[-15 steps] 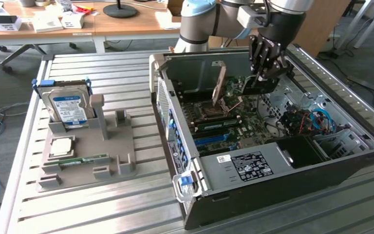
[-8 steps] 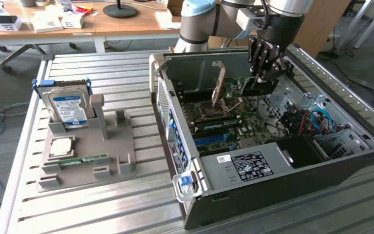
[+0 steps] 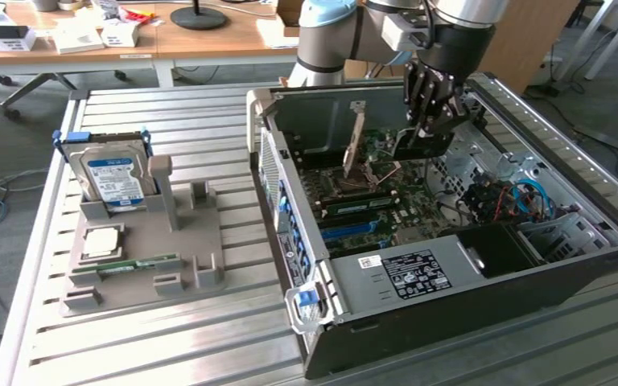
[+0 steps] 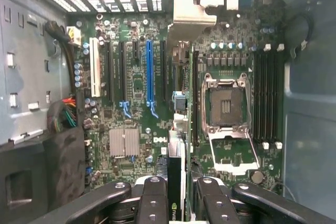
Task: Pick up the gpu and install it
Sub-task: 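Insert the gpu into the slot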
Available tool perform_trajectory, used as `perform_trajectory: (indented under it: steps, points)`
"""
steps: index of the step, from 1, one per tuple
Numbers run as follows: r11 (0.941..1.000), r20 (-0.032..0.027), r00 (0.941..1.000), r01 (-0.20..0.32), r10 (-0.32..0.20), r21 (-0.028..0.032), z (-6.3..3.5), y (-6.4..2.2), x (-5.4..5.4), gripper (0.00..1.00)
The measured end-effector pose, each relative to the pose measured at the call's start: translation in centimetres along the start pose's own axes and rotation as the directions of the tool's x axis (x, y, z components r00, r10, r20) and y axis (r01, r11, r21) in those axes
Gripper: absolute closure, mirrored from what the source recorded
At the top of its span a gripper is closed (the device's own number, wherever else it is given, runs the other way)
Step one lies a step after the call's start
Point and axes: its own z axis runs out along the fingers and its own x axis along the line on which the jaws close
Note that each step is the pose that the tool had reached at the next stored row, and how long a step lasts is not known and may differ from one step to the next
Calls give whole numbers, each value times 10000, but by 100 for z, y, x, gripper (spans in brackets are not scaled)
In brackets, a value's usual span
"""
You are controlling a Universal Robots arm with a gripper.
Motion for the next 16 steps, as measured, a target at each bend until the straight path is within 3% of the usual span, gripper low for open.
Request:
perform_trajectory:
  steps: [5,8,16]
  points:
    - [10000,8,10000,-1,1,15,4,53,3,74]
    - [10000,67,10000,0,0,44,5,62,13,74]
    - [10000,68,10000,-4,4,45,5,77,91,74]
